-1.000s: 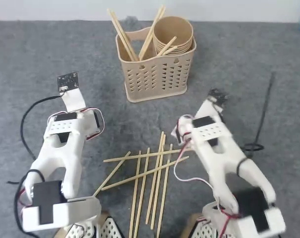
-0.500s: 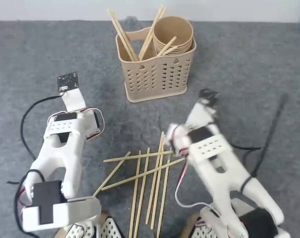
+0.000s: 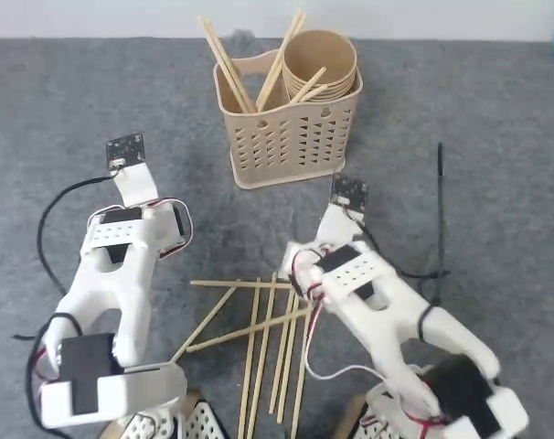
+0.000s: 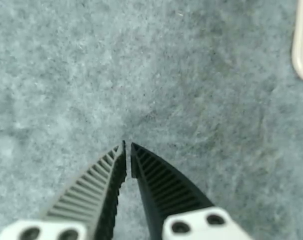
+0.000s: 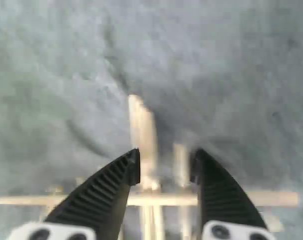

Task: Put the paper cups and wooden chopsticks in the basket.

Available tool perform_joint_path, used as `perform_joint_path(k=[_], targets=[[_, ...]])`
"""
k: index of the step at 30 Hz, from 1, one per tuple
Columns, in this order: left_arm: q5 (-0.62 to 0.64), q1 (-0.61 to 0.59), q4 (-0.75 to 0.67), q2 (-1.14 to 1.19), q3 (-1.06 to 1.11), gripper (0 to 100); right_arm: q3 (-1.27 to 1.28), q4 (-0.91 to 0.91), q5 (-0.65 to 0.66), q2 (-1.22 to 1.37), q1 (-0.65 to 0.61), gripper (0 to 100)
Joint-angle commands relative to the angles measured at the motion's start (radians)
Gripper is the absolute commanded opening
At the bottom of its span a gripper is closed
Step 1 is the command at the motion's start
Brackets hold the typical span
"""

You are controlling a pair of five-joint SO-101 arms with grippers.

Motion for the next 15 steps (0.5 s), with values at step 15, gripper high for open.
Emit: perform_joint_path(k=[15], targets=[[0.006,-0.006,0.000,-0.005,-0.044,1,0.181,0.157,0.405,-0.407,-0.225,17.8]])
